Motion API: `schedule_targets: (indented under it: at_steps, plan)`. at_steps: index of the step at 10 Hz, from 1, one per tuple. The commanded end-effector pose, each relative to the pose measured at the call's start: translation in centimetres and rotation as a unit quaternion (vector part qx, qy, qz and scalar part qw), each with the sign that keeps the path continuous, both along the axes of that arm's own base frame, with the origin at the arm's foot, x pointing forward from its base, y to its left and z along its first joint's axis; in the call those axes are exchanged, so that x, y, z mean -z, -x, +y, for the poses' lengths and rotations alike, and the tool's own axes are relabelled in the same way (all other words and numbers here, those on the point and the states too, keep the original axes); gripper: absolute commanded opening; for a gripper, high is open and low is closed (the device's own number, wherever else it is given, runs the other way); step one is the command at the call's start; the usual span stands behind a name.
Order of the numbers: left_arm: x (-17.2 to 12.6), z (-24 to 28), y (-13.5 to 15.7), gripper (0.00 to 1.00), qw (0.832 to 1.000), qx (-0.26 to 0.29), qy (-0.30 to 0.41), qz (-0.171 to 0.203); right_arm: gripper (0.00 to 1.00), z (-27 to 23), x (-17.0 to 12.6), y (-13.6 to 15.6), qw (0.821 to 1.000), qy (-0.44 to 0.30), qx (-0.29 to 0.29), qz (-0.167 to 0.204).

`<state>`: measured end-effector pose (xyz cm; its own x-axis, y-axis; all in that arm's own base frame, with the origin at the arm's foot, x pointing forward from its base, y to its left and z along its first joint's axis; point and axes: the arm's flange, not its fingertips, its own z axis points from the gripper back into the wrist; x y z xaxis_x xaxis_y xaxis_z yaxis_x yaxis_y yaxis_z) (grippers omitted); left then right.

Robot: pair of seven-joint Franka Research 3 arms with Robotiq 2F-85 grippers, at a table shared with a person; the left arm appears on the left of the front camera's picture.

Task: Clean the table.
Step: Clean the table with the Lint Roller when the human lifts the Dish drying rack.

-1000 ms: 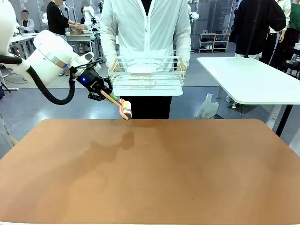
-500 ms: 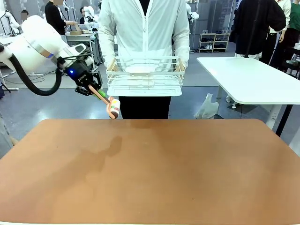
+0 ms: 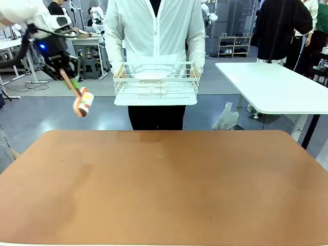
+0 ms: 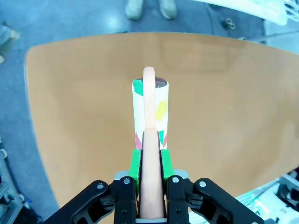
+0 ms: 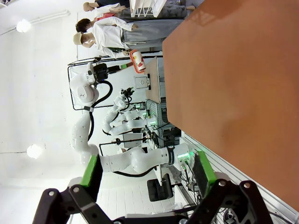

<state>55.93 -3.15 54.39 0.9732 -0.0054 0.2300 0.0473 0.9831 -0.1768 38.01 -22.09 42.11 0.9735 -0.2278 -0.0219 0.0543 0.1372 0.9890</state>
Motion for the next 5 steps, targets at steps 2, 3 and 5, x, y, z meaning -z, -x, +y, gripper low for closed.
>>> schedule_targets:
  at_steps: [2,3,5]
  plan:
    - [-0.3,2.7,0.3,0.21,0.999,-0.042,-0.029,0.005,1.0,0.0,-0.3,0.0,1.0,0.003,0.001,0.002]
    - [-0.5,3.2,0.6,0.21,0.998,-0.048,-0.027,0.003,1.0,0.0,-0.3,0.0,1.0,0.003,0.001,0.002]
    - [-0.4,3.1,1.0,0.21,0.999,-0.051,0.004,0.006,1.0,0.0,-0.3,0.0,1.0,0.003,0.001,0.002]
